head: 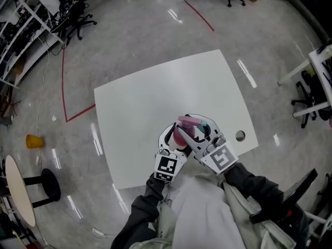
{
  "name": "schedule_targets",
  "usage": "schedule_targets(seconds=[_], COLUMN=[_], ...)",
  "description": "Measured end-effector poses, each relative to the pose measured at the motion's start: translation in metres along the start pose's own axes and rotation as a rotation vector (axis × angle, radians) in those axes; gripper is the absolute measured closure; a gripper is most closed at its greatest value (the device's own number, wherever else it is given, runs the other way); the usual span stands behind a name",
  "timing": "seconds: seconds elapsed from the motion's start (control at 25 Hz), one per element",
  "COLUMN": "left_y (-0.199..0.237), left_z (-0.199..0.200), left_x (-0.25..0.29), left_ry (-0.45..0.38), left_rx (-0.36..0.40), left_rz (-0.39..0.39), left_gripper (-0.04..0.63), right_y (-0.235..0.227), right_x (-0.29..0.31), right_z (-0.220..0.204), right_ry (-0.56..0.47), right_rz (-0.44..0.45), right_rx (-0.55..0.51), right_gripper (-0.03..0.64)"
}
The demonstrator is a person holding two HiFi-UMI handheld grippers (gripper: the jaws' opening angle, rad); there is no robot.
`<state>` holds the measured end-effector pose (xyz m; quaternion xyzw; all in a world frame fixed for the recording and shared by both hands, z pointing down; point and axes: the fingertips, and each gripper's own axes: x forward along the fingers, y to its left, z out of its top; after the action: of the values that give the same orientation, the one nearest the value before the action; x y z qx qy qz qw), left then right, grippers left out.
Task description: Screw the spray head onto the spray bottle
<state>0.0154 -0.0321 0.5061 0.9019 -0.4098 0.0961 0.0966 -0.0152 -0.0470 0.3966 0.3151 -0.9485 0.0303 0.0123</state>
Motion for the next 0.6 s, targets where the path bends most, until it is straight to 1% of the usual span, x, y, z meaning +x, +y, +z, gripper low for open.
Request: schedule_targets(seconds=[0.04, 0.08, 0.12, 0.16, 0.2, 0.24, 0.28, 0.32, 0.36, 0.4, 0.44, 0.48, 0.6], left_y=[-0.005, -0.009, -0.011, -0.013, -0.013, -0.014, -0.015, -0.015, -0.014, -0.011, -0.007, 0.000, 0.019], left_z=[0.005, 0.009, 0.012, 0.013, 0.014, 0.014, 0.015, 0.017, 0.020, 0.022, 0.023, 0.022, 0.016], left_x=[-0.003, -0.006, -0.009, -0.012, -0.015, -0.017, -0.019, -0.019, -0.018, -0.017, -0.015, -0.013, -0.008], left_ry=[-0.030, -0.052, -0.061, -0.061, -0.058, -0.056, -0.058, -0.065, -0.075, -0.084, -0.087, -0.082, -0.017], left_rx=[-0.016, -0.019, -0.009, 0.005, 0.017, 0.022, 0.021, 0.017, 0.011, 0.007, 0.006, 0.011, 0.051], left_rz=[-0.040, -0.081, -0.117, -0.149, -0.181, -0.210, -0.234, -0.245, -0.241, -0.220, -0.181, -0.125, 0.074], left_gripper=[0.181, 0.181, 0.181, 0.181, 0.181, 0.181, 0.181, 0.181, 0.181, 0.181, 0.181, 0.181, 0.181], right_y=[0.008, 0.013, 0.017, 0.019, 0.022, 0.024, 0.026, 0.026, 0.024, 0.020, 0.016, 0.011, -0.003], right_x=[-0.004, -0.009, -0.013, -0.016, -0.017, -0.018, -0.019, -0.019, -0.019, -0.017, -0.014, -0.009, 0.003], right_z=[0.007, 0.010, 0.011, 0.009, 0.006, 0.004, 0.005, 0.009, 0.013, 0.017, 0.020, 0.021, 0.012], right_ry=[-0.034, -0.058, -0.056, -0.035, -0.008, 0.012, 0.016, 0.001, -0.021, -0.042, -0.058, -0.066, -0.028], right_rz=[0.076, 0.168, 0.264, 0.351, 0.418, 0.458, 0.471, 0.462, 0.437, 0.401, 0.352, 0.287, 0.029], right_rx=[0.005, 0.024, 0.043, 0.046, 0.026, -0.006, -0.034, -0.047, -0.043, -0.030, -0.019, -0.014, 0.014], right_gripper=[0.470, 0.413, 0.356, 0.356, 0.356, 0.356, 0.360, 0.392, 0.451, 0.481, 0.490, 0.492, 0.492])
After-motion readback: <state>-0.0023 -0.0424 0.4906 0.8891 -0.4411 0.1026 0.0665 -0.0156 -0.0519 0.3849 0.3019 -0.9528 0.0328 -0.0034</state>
